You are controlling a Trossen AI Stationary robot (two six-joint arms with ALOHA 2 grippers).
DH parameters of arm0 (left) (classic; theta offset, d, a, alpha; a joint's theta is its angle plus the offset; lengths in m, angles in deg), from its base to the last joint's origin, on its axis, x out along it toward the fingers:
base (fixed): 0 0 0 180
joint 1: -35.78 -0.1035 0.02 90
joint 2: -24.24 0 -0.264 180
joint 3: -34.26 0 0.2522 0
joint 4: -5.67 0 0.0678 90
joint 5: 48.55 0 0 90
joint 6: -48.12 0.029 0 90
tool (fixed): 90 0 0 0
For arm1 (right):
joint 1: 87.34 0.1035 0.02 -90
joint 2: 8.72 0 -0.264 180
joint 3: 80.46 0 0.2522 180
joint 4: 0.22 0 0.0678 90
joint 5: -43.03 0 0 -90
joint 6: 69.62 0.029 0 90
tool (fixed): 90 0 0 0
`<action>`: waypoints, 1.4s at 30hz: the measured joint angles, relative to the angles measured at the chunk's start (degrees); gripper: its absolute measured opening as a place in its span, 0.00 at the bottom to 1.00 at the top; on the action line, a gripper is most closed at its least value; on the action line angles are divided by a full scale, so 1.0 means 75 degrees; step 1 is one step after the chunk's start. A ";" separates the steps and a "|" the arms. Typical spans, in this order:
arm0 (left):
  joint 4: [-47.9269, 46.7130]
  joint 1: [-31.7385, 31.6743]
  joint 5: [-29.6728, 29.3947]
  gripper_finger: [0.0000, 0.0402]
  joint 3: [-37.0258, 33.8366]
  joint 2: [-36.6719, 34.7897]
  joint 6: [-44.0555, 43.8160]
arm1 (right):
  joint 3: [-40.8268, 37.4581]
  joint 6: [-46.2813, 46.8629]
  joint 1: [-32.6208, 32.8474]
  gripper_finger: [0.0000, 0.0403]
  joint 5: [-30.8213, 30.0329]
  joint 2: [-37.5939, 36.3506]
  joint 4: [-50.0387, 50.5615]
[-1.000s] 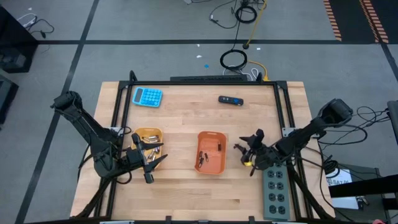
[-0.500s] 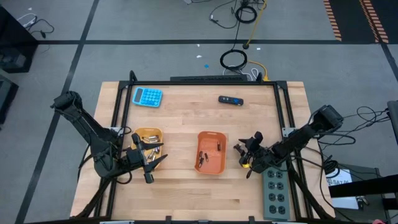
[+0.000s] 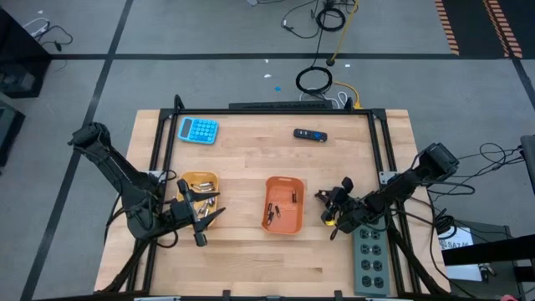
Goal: Sort batteries
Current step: Put the black battery into the orange bin
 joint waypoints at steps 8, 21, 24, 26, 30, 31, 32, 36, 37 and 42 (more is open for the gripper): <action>-0.0041 0.0000 0.0000 0.53 0.0000 0.0000 0.0015 | 0.0113 -0.0625 0.0000 0.07 0.0508 -0.0508 0.0091; -0.0035 -0.0120 -0.0002 0.53 -0.0003 0.0000 -0.0004 | 0.2326 -0.4449 -0.0081 0.17 0.0998 -0.1863 0.0554; -0.0032 -0.0161 -0.0001 0.53 -0.0003 0.0000 -0.0021 | 0.2556 -0.4441 -0.0262 0.30 0.1422 -0.1724 0.0513; -0.0025 -0.0184 0.0000 0.53 -0.0003 0.0000 -0.0028 | 0.2599 -0.4217 -0.0459 0.38 0.1842 -0.1599 0.0575; -0.0014 -0.0184 0.0050 0.53 -0.0003 0.0000 -0.0083 | 0.2713 -0.3814 -0.0849 0.49 0.2677 -0.1529 0.0589; -0.0019 -0.0181 0.0055 0.53 -0.0003 0.0000 -0.0079 | 0.2796 -0.3728 -0.0905 0.51 0.2905 -0.1549 0.0732; -0.0029 -0.0181 0.0055 0.53 -0.0003 0.0000 -0.0079 | 0.2885 -0.3580 -0.0928 0.53 0.3144 -0.1635 0.1058; -0.0044 -0.0178 0.0058 0.53 -0.0006 0.0000 -0.0039 | 0.3676 -0.2647 -0.0777 0.54 0.4043 -0.1953 0.3942; -0.0049 -0.0178 0.0058 0.53 -0.0006 0.0000 -0.0020 | 0.3852 -0.2356 -0.0705 0.54 0.4229 -0.1967 0.4903; -0.0075 -0.0209 0.0058 0.53 -0.0006 0.0000 -0.0017 | 0.3918 -0.1232 -0.0334 0.53 0.5048 -0.1751 0.7343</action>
